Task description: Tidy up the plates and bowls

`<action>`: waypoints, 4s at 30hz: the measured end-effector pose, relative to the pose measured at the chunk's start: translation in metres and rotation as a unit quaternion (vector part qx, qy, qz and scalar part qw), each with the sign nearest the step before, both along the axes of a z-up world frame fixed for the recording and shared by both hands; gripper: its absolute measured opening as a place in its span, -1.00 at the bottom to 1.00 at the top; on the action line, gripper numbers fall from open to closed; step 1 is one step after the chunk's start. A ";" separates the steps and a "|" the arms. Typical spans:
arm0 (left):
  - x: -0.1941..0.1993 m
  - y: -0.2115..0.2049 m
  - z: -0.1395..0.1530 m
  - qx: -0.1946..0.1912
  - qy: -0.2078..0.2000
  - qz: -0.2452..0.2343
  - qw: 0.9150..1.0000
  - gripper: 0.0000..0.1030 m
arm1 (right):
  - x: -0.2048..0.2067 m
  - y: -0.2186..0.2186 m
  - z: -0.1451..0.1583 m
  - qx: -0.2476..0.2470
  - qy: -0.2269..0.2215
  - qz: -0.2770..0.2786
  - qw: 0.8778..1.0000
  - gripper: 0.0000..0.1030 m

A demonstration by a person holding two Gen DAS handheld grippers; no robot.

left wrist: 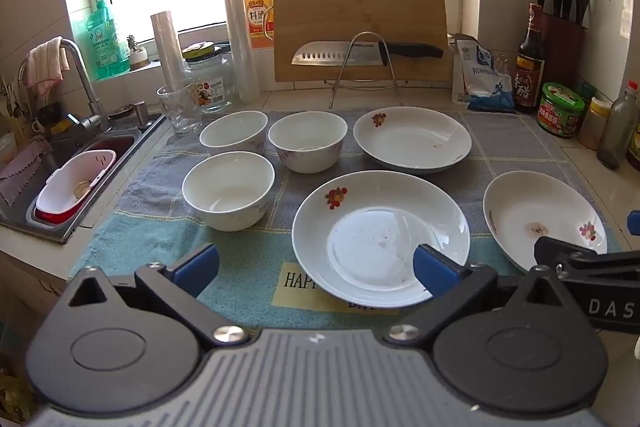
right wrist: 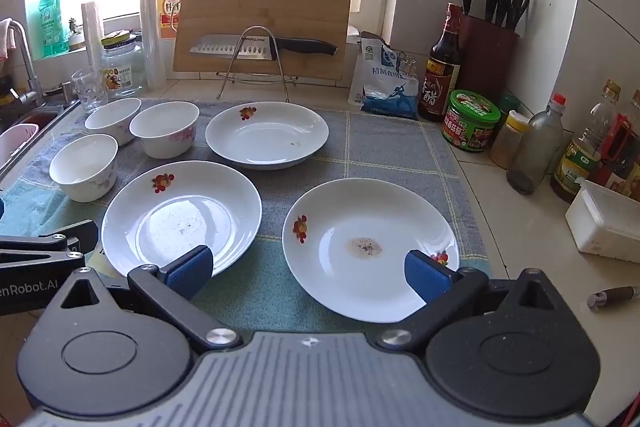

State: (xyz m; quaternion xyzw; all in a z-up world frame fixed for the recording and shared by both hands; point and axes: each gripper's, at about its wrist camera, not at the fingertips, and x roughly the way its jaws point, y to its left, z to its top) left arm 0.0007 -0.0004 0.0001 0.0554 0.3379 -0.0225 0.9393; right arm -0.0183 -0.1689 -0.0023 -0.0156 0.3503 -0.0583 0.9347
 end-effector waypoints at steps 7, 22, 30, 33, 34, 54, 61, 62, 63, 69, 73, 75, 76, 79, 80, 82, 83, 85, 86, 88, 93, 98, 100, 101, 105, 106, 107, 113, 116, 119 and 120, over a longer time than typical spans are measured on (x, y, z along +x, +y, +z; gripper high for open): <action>0.000 0.002 0.004 -0.005 -0.002 0.003 1.000 0.99 | -0.001 0.000 0.001 0.001 -0.004 0.000 1.000 1.00; -0.004 0.003 0.001 0.001 -0.008 0.006 1.000 0.99 | -0.003 0.000 0.001 0.002 -0.005 0.003 1.000 1.00; -0.004 0.003 0.003 0.001 -0.007 0.008 1.000 0.99 | -0.003 0.000 0.002 0.002 -0.006 0.004 1.000 1.00; -0.004 0.003 0.004 0.000 -0.008 0.009 1.000 0.99 | -0.004 -0.001 0.003 0.006 -0.008 0.005 1.000 1.00; -0.005 0.003 0.004 0.000 -0.008 0.009 1.000 0.99 | -0.004 -0.001 0.003 0.006 -0.009 0.005 1.000 1.00; -0.008 0.000 0.005 0.002 -0.012 0.018 1.000 0.98 | -0.006 -0.004 0.004 0.007 -0.013 0.010 1.000 1.00; -0.008 -0.001 0.005 0.002 -0.013 0.019 1.000 0.98 | -0.006 -0.004 0.004 0.007 -0.015 0.011 1.000 1.00; -0.008 -0.001 0.005 0.002 -0.012 0.019 1.000 0.98 | -0.006 -0.004 0.004 0.007 -0.015 0.011 1.000 1.00; -0.008 -0.001 0.005 0.002 -0.013 0.019 1.000 0.98 | -0.006 -0.004 0.004 0.007 -0.014 0.011 1.000 1.00; -0.008 -0.001 0.006 0.002 -0.013 0.019 1.000 0.98 | -0.006 -0.004 0.004 0.007 -0.015 0.011 1.000 1.00; -0.008 -0.001 0.006 0.003 -0.013 0.019 1.000 0.98 | -0.006 -0.005 0.004 0.007 -0.015 0.012 1.000 1.00; -0.009 -0.002 0.007 0.004 -0.013 0.021 1.000 0.98 | -0.006 -0.005 0.004 0.008 -0.016 0.011 1.000 1.00; -0.009 -0.003 0.007 0.004 -0.013 0.021 1.000 0.98 | -0.006 -0.005 0.004 0.008 -0.016 0.011 1.000 1.00; -0.010 -0.004 0.008 0.004 -0.013 0.021 1.000 0.98 | -0.006 -0.005 0.004 0.008 -0.017 0.012 1.000 1.00; -0.010 -0.006 0.008 0.005 -0.014 0.022 1.000 0.98 | -0.006 -0.005 0.004 0.008 -0.016 0.012 1.000 1.00; -0.011 -0.006 0.009 0.005 -0.014 0.023 1.000 0.98 | -0.006 -0.005 0.004 0.009 -0.018 0.013 1.000 1.00; -0.011 -0.007 0.009 0.005 -0.014 0.024 1.000 0.98 | -0.006 -0.004 0.005 0.009 -0.018 0.013 1.000 1.00; -0.013 -0.009 0.009 0.005 -0.014 0.025 1.000 0.98 | -0.007 -0.008 0.006 0.009 -0.019 0.015 1.000 1.00; -0.014 -0.011 0.009 0.005 -0.015 0.025 1.000 0.98 | -0.007 -0.008 0.007 0.010 -0.020 0.016 1.000 1.00; -0.016 -0.013 0.010 0.005 -0.016 0.026 1.000 0.98 | -0.009 -0.011 0.007 0.011 -0.022 0.018 1.000 1.00; -0.021 -0.019 0.011 0.005 -0.019 0.025 0.999 0.98 | -0.016 -0.021 0.007 0.015 -0.027 0.024 0.999 1.00; -0.028 -0.028 0.014 -0.003 -0.031 0.016 0.999 0.98 | -0.024 -0.032 0.006 0.019 -0.034 0.024 0.999 1.00; -0.028 -0.032 0.015 -0.002 -0.032 0.008 0.999 0.98 | -0.027 -0.037 0.006 0.021 -0.035 0.020 0.999 1.00; -0.028 -0.034 0.015 -0.001 -0.030 0.001 1.000 0.98 | -0.028 -0.038 0.006 0.021 -0.036 0.020 0.999 1.00; -0.018 -0.040 0.016 -0.012 -0.007 -0.037 0.999 0.98 | -0.035 -0.051 0.004 0.021 -0.043 0.018 0.999 1.00; -0.016 -0.041 0.015 -0.015 -0.003 -0.046 0.999 0.98 | -0.036 -0.053 0.002 0.022 -0.043 0.016 0.999 1.00; -0.014 -0.043 0.014 -0.015 -0.003 -0.053 0.998 0.98 | -0.037 -0.056 0.001 0.024 -0.045 0.016 0.999 1.00; 0.000 -0.055 0.008 -0.016 -0.016 -0.090 0.996 0.99 | -0.040 -0.075 -0.024 0.008 -0.042 0.032 0.999 1.00; 0.013 -0.063 0.005 0.001 -0.019 -0.108 0.994 0.99 | -0.035 -0.084 -0.040 0.006 -0.026 0.032 0.999 1.00; 0.027 -0.070 0.002 0.006 -0.021 -0.138 0.990 0.99 | -0.029 -0.088 -0.056 0.007 -0.012 0.034 0.999 1.00; 0.031 -0.072 0.001 0.006 -0.020 -0.147 0.989 0.99 | -0.025 -0.089 -0.062 0.009 -0.006 0.034 0.999 1.00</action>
